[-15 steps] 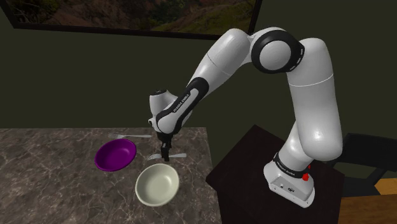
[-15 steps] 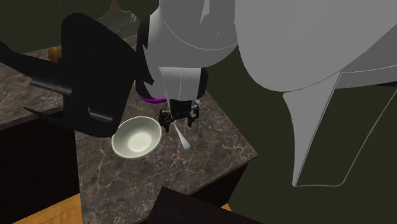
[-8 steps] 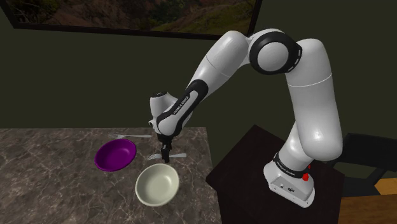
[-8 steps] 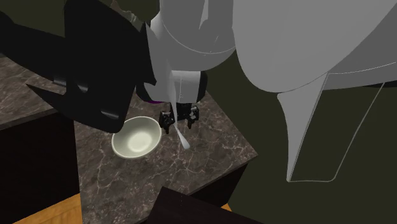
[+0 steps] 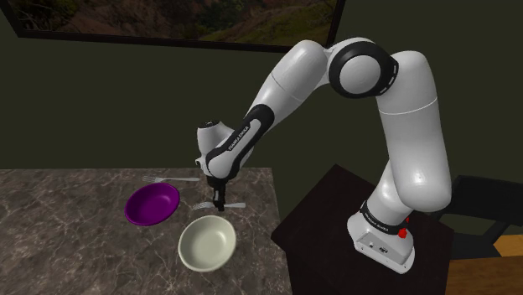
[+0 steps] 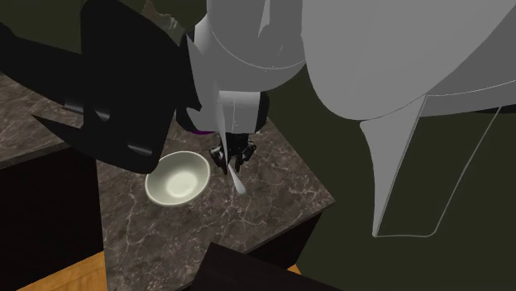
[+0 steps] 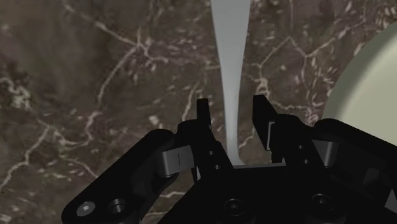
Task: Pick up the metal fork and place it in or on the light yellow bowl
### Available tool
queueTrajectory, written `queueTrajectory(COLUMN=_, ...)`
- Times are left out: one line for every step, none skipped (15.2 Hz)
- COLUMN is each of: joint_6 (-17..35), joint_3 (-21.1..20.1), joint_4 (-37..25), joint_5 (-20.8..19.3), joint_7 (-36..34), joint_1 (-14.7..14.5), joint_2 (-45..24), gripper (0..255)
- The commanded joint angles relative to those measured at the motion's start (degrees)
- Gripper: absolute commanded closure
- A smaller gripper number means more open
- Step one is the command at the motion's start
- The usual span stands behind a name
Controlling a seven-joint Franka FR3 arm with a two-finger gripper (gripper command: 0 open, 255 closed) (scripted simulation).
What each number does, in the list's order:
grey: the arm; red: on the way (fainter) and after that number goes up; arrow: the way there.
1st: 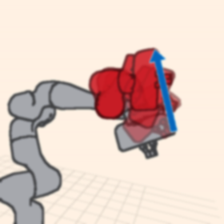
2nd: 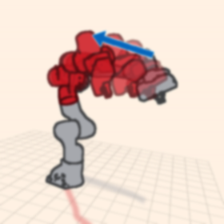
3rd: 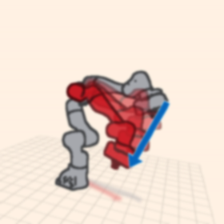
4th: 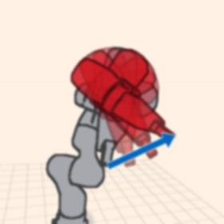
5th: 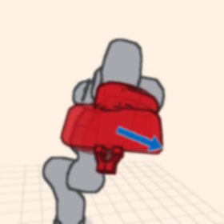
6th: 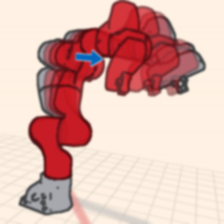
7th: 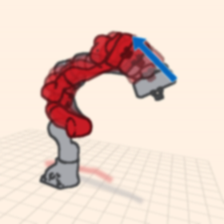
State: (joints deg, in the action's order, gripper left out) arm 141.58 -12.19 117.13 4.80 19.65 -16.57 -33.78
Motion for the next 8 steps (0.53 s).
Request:
queueTrajectory(joint_6=0.1, joint_3=0.1, joint_4=0.0, joint_5=0.0, joint_7=0.0, joint_1=0.0, joint_2=-0.2, gripper=255)
queueTrajectory(joint_6=0.1, joint_3=0.1, joint_4=0.0, joint_5=0.0, joint_7=0.0, joint_1=0.0, joint_2=-0.2, gripper=255)
queueTrajectory(joint_6=0.1, joint_3=0.1, joint_4=0.1, joint_5=0.0, joint_7=0.0, joint_1=0.1, joint_2=-0.1, gripper=255)
queueTrajectory(joint_6=-0.4, joint_3=0.0, joint_4=0.3, joint_5=0.1, joint_7=0.0, joint_1=0.1, joint_2=0.6, gripper=255)
queueTrajectory(joint_6=-0.9, joint_3=-0.1, joint_4=0.4, joint_5=0.2, joint_7=0.0, joint_1=0.2, joint_2=1.3, gripper=255)
queueTrajectory(joint_6=-1.5, joint_3=-0.2, joint_4=0.6, joint_5=0.3, joint_7=-0.1, joint_1=0.3, joint_2=1.9, gripper=255)
queueTrajectory(joint_6=-2.0, joint_3=-0.3, joint_4=0.7, joint_5=0.3, joint_7=-0.1, joint_1=0.4, joint_2=2.6, gripper=255)
queueTrajectory(joint_6=-2.5, joint_3=-0.4, joint_4=0.8, joint_5=0.4, joint_7=-0.1, joint_1=0.4, joint_2=3.3, gripper=255)
